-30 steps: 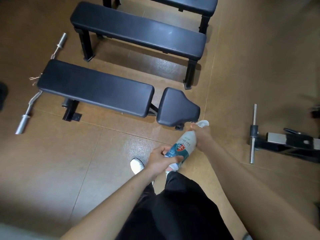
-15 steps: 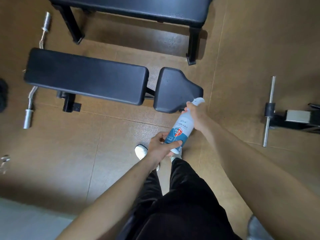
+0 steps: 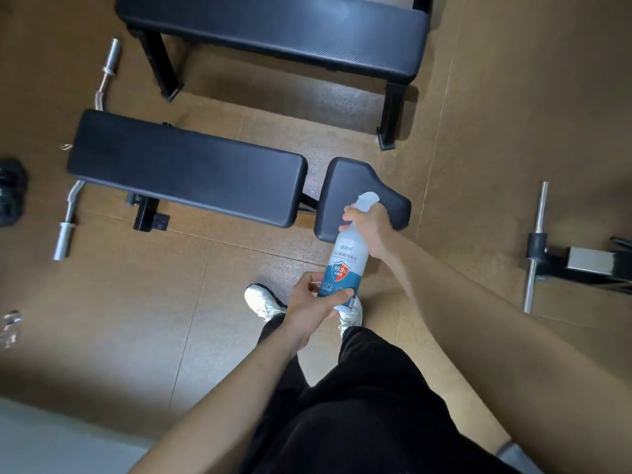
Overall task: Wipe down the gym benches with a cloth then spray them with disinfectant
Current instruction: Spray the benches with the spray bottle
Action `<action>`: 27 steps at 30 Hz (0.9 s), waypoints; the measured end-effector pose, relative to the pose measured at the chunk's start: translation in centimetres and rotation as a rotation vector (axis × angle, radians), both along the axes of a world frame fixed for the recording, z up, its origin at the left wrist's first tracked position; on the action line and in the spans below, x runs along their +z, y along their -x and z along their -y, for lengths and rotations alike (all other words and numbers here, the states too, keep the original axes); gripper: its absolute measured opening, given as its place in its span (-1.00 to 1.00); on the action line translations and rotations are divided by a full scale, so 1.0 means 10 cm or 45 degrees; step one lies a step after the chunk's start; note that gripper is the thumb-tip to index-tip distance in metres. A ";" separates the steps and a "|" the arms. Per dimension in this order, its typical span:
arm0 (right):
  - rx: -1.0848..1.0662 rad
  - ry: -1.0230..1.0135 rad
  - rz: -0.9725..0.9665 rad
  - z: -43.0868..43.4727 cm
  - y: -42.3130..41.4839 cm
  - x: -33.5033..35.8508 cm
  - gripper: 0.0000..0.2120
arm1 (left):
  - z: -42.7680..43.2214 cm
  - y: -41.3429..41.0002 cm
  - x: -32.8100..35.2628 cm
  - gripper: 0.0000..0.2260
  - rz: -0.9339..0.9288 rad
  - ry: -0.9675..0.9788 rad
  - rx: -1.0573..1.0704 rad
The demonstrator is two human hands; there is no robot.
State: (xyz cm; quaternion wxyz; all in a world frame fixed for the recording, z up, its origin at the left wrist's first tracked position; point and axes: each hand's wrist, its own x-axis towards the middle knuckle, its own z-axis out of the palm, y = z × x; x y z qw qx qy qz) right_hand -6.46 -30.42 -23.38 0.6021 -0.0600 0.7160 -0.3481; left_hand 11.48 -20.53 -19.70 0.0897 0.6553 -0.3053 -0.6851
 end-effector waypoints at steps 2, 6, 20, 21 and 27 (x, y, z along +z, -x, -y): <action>0.094 0.054 -0.058 0.13 -0.21 0.07 -0.83 | 0.09 -0.20 -0.03 -0.49 0.011 0.026 -0.057; 0.313 0.189 -0.227 0.41 -0.76 0.22 -0.86 | 0.35 -0.62 -0.04 -0.55 -0.083 0.001 -0.064; 1.008 0.327 -0.604 1.60 -3.17 0.53 -0.73 | 1.11 -2.40 -0.19 -0.50 -0.242 0.183 0.260; 1.062 0.335 -0.633 1.65 -3.32 0.55 -0.75 | 1.15 -2.49 -0.22 -0.48 -0.248 0.192 0.287; 1.302 0.441 -0.659 1.97 -3.96 0.66 -0.71 | 1.38 -2.94 -0.26 -0.45 -0.275 0.213 0.457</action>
